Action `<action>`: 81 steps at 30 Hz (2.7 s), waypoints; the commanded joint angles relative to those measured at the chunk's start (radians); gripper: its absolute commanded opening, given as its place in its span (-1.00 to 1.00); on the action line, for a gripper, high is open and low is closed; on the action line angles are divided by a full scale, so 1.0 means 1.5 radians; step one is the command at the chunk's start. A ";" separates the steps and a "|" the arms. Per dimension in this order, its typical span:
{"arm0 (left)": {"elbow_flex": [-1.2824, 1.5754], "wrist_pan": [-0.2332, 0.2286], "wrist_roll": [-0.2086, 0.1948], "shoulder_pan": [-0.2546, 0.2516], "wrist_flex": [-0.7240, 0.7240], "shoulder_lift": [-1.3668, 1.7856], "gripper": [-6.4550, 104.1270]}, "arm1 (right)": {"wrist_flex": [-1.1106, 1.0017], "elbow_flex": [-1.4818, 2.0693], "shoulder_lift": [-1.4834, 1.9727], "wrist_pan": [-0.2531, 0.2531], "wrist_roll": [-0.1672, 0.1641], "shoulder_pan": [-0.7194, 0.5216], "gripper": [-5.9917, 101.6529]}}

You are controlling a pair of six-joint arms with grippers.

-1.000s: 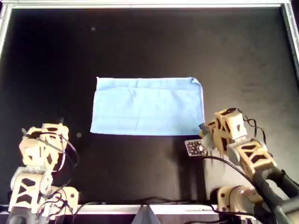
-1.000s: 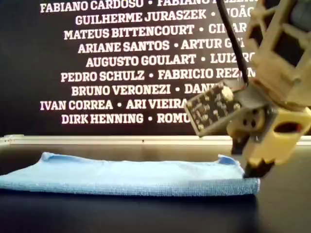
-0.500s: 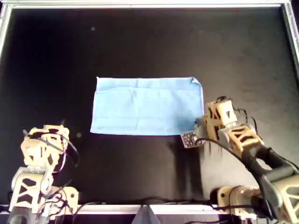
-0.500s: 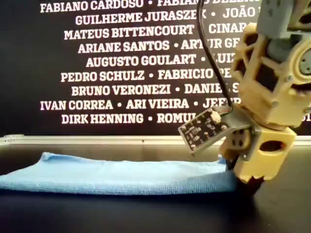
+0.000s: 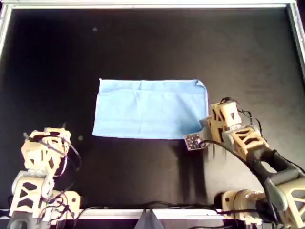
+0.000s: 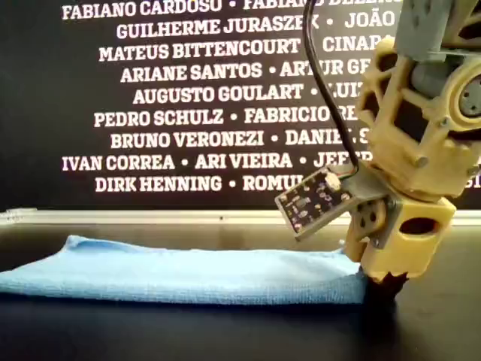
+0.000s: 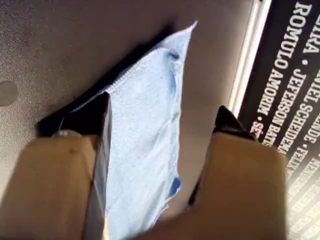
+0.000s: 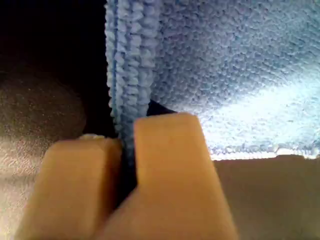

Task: Fold a cloth

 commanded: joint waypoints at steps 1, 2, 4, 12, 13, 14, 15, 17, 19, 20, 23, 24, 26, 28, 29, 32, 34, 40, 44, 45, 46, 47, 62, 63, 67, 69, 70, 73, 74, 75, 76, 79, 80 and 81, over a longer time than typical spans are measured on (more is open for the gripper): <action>-0.009 0.000 0.002 0.016 -0.009 0.010 0.42 | -0.011 -0.082 0.012 -0.009 0.002 0.004 -0.85; -0.012 0.000 0.002 0.016 -0.009 0.010 0.42 | -0.011 -0.099 0.012 -0.009 0.002 0.004 -0.85; -0.016 0.000 0.002 0.016 -0.009 0.010 0.42 | -0.011 -0.139 0.011 -0.009 0.002 0.004 -0.85; -0.018 0.000 0.002 0.016 -0.009 0.010 0.42 | -0.011 -0.285 -0.007 -0.008 0.002 0.067 -0.86; -0.018 0.000 0.002 0.016 -0.009 0.010 0.42 | -0.011 -0.297 -0.010 -0.008 0.002 0.089 -0.86; -0.018 0.000 0.002 0.016 -0.009 0.010 0.42 | -0.011 -0.306 -0.015 -0.007 0.002 0.114 -0.86; -0.018 0.000 0.002 0.016 -0.009 0.010 0.42 | -0.011 -0.315 -0.025 -0.007 0.002 0.138 -0.86; -0.019 0.000 0.002 0.016 -0.009 0.010 0.42 | -0.011 -0.341 -0.043 0.001 0.002 0.187 -0.86; -0.019 0.000 0.002 0.016 -0.009 0.010 0.42 | -0.011 -0.375 -0.073 0.003 0.002 0.228 -0.86; -0.019 0.000 0.002 0.016 -0.009 0.010 0.42 | -0.011 -0.395 -0.093 0.003 0.001 0.246 -0.86; -0.015 0.000 0.002 0.016 -0.009 0.010 0.41 | -0.011 -0.467 -0.168 -0.001 -0.005 0.291 -0.86; -0.013 0.000 0.002 0.016 -0.009 0.010 0.41 | -0.011 -0.493 -0.188 -0.004 -0.007 0.303 -0.86; -0.010 0.000 0.002 0.016 -0.009 0.010 0.41 | -0.011 -0.550 -0.228 -0.006 -0.008 0.323 -0.86; -0.010 0.000 0.002 0.016 -0.009 0.010 0.41 | -0.011 -0.610 -0.268 -0.006 -0.009 0.345 -0.86; -0.010 0.000 0.002 0.016 -0.009 0.010 0.41 | -0.011 -0.642 -0.285 -0.006 -0.009 0.353 -0.86; -0.010 0.000 0.002 0.016 -0.009 0.010 0.42 | -0.011 -0.730 -0.335 -0.006 -0.009 0.371 -0.86; -0.010 0.000 0.002 0.016 -0.009 0.010 0.42 | -0.011 -0.776 -0.363 -0.003 -0.010 0.382 -0.86; -0.009 0.000 0.002 0.016 -0.009 0.010 0.42 | -0.011 -0.889 -0.438 -0.005 -0.010 0.416 -0.86; -0.009 0.000 0.002 0.016 -0.009 0.010 0.42 | -0.011 -0.957 -0.494 -0.006 -0.010 0.434 -0.86; -0.009 0.000 0.002 0.016 -0.009 0.010 0.42 | -0.011 -0.975 -0.507 -0.007 -0.010 0.438 -0.86; -0.009 0.000 0.002 0.016 -0.009 0.010 0.42 | -0.011 -0.994 -0.523 -0.007 -0.010 0.442 -0.86; -0.009 0.000 0.002 0.016 -0.009 0.010 0.42 | -0.011 -1.012 -0.539 -0.007 -0.010 0.446 -0.86; -0.008 0.000 0.002 0.016 -0.009 0.010 0.42 | -0.011 -1.220 -0.738 -0.007 0.000 0.468 -0.83; -0.008 0.000 0.002 0.016 -0.009 0.010 0.42 | -0.011 -1.220 -0.740 -0.006 0.000 0.468 -0.83; -0.008 0.000 0.002 0.016 -0.009 0.010 0.42 | -0.011 -1.212 -0.741 0.003 0.001 0.468 -0.62; -0.008 0.000 0.002 0.016 -0.009 0.010 0.42 | -0.011 -1.210 -0.741 0.004 0.001 0.468 -0.38; -0.008 0.000 0.002 0.016 -0.009 0.010 0.42 | -0.011 -1.209 -0.741 0.005 0.001 0.468 -0.25; -0.008 0.000 0.002 0.016 -0.009 0.010 0.42 | -0.007 -1.207 -0.741 0.004 -0.007 0.468 0.04; -0.008 0.000 0.002 0.016 -0.009 0.010 0.42 | 0.000 -1.207 -0.741 0.004 -0.008 0.468 0.09; -0.008 0.000 0.002 0.016 -0.009 0.010 0.42 | 0.001 -1.207 -0.740 0.004 -0.007 0.468 0.09; -0.008 0.000 0.002 0.016 -0.009 0.010 0.42 | 0.001 -1.206 -0.740 0.004 -0.005 0.468 0.09; -0.008 0.000 0.002 0.016 -0.009 0.010 0.42 | 0.002 -1.206 -0.734 0.004 -0.003 0.467 0.07; -0.008 0.000 0.002 0.016 -0.009 0.010 0.42 | 0.002 -1.205 -0.730 0.004 -0.002 0.467 0.06; -0.008 0.000 0.002 0.016 -0.009 0.010 0.42 | 0.003 -1.205 -0.726 0.004 -0.005 0.467 0.06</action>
